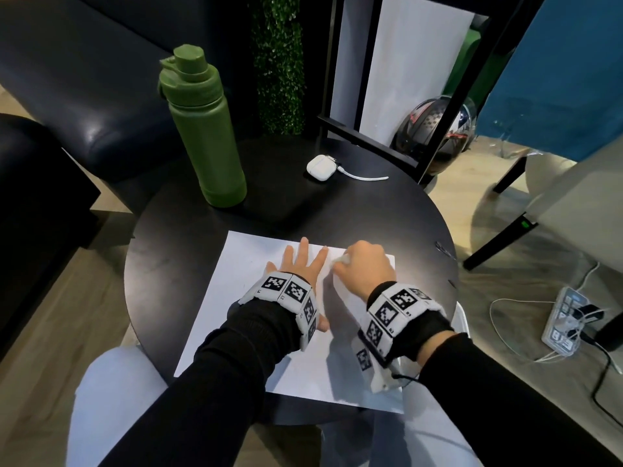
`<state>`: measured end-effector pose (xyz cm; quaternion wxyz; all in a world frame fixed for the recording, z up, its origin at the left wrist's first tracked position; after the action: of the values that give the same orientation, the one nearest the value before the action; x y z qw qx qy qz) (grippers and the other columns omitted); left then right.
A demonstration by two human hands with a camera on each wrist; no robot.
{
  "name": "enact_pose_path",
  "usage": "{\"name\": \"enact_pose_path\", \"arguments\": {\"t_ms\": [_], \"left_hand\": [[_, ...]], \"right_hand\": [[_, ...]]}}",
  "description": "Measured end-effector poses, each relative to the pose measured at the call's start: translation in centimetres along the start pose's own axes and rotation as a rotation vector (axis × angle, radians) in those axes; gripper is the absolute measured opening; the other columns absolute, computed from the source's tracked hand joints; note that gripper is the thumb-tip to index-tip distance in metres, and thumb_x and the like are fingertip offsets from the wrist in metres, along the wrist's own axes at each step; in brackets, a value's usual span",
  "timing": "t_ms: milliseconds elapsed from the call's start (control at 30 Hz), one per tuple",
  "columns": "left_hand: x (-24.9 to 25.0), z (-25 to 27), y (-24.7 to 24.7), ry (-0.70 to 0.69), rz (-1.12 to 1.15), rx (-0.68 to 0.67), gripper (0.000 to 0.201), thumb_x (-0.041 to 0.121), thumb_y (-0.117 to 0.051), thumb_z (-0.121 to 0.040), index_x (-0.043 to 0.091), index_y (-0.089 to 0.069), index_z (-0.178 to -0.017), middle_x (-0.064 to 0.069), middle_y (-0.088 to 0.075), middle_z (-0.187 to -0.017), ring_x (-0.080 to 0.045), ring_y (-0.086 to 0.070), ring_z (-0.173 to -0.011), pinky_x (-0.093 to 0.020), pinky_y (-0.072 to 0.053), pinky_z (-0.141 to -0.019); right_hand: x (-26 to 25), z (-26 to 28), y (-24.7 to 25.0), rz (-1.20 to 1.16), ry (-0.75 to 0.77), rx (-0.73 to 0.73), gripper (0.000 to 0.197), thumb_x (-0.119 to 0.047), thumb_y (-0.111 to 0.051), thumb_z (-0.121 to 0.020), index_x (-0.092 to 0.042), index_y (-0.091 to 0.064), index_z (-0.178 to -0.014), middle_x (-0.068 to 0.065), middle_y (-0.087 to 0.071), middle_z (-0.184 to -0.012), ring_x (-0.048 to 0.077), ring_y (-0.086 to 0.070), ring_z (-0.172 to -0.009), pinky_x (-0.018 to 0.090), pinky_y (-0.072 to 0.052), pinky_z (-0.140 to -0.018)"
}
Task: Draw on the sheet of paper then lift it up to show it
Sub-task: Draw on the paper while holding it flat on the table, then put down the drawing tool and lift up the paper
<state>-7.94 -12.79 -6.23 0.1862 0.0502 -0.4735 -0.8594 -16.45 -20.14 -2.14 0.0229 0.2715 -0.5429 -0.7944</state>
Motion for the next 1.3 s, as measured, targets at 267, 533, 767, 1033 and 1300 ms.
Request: {"name": "enact_pose_path", "arguments": {"t_ms": [267,533,767,1033,1300], "left_hand": [[0.0,0.9,0.0,0.039,0.127,0.045,0.122,0.052,-0.075,-0.070,0.028,0.015,-0.149,-0.005,0.023,-0.156,-0.029,0.007,-0.146,-0.051,-0.011,-0.115],[-7.4,4.8,3.2,0.218,0.946,0.640,0.037,-0.003,-0.055,-0.089,0.014,-0.061,-0.120,-0.016,-0.053,-0.133,-0.020,-0.060,-0.107,-0.008,-0.039,-0.079],[-11.1,6.7,2.7,0.225,1.264,0.675,0.030,-0.001,-0.058,-0.087,0.026,-0.066,-0.078,0.002,-0.070,-0.096,-0.013,-0.064,-0.091,-0.024,-0.050,-0.083],[-12.7,7.9,0.5,0.475,0.771,0.327,0.066,0.014,-0.071,-0.081,0.015,-0.039,-0.139,-0.014,-0.039,-0.138,-0.030,-0.046,-0.123,-0.035,-0.040,-0.098],[-9.6,7.7,-0.8,0.625,0.492,0.141,0.069,0.026,-0.074,-0.078,0.005,-0.030,-0.127,-0.014,-0.039,-0.134,-0.031,-0.047,-0.122,-0.037,-0.042,-0.098]], "right_hand": [[4.1,-1.3,2.4,-0.437,-0.206,0.117,0.023,-0.020,-0.060,-0.084,0.000,-0.060,-0.074,0.009,-0.053,-0.072,0.027,-0.048,-0.074,0.032,-0.040,-0.069],[7.1,0.4,1.7,-1.174,-0.336,0.123,0.012,-0.018,-0.066,-0.086,-0.010,-0.059,-0.080,0.006,-0.057,-0.076,0.016,-0.057,-0.062,0.021,-0.045,-0.051],[6.1,2.6,0.5,-1.341,-0.374,-0.014,0.023,0.004,-0.044,-0.091,-0.010,-0.047,-0.073,0.006,-0.042,-0.066,0.016,-0.044,-0.055,0.021,-0.045,-0.045],[3.8,4.3,-1.3,-1.221,-0.394,0.084,0.011,-0.007,-0.055,-0.089,-0.007,-0.053,-0.077,0.004,-0.043,-0.062,0.015,-0.042,-0.056,0.024,-0.042,-0.055],[5.4,3.4,-1.7,-0.623,-0.496,0.196,0.029,-0.025,-0.040,-0.091,-0.005,-0.059,-0.101,0.020,-0.052,-0.112,0.032,-0.045,-0.105,0.031,-0.026,-0.079]]}}
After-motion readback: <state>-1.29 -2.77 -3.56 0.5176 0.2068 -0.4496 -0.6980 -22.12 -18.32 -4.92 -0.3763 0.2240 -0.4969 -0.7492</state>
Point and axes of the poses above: each hand's wrist, its own z-axis away from the middle knuckle, its own y-axis out of the back of the hand, x = y × z, the point moved 4 cm from there along -z, towards the middle knuckle
